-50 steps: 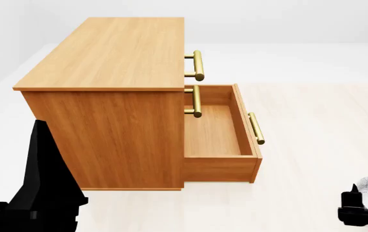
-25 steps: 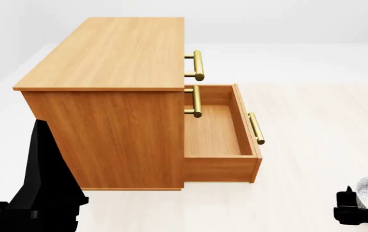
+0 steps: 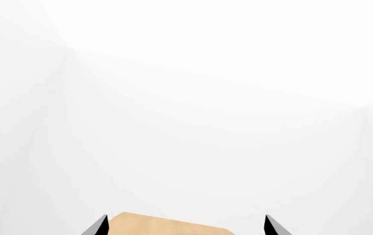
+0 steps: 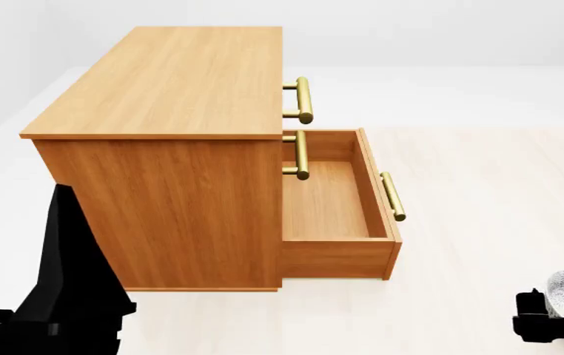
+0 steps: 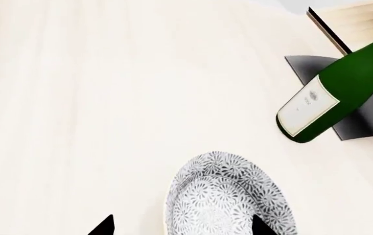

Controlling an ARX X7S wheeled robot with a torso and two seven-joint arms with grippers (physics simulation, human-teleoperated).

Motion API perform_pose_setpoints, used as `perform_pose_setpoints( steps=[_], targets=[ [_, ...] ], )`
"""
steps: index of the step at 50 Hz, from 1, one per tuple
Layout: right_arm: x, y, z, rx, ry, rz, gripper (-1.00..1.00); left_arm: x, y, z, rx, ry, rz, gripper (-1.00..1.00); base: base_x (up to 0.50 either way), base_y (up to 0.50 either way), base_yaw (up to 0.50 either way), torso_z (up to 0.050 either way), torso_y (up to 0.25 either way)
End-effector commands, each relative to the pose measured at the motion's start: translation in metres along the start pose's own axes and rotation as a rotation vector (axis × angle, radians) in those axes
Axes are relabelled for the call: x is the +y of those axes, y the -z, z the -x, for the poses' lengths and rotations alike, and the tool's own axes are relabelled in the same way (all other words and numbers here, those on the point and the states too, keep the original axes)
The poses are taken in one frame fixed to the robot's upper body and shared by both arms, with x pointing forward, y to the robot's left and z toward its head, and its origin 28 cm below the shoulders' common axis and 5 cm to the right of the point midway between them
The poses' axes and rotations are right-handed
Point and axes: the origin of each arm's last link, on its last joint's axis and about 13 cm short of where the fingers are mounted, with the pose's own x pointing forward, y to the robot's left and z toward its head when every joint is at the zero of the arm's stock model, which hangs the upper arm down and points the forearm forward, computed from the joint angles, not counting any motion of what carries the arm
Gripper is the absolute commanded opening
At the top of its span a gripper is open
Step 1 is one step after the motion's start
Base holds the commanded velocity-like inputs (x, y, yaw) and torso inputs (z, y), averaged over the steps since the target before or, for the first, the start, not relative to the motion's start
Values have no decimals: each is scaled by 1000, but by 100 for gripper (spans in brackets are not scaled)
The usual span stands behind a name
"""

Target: Put the bowl on top of the cabinet.

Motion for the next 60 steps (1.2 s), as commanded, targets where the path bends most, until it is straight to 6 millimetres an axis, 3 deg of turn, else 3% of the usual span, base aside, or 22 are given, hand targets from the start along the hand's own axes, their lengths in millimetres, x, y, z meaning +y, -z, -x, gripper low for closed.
perform_pose_setpoints(
  steps=[1,60],
  targets=[
    [-3,0,-6,33,4,6,100,0,0,0,2,1,0,100,0,0,0,0,0],
    [4,9,-45,141,-12,-3,100,-2,2,0,8,7,4,100,0,0,0,0,0]
  ],
)
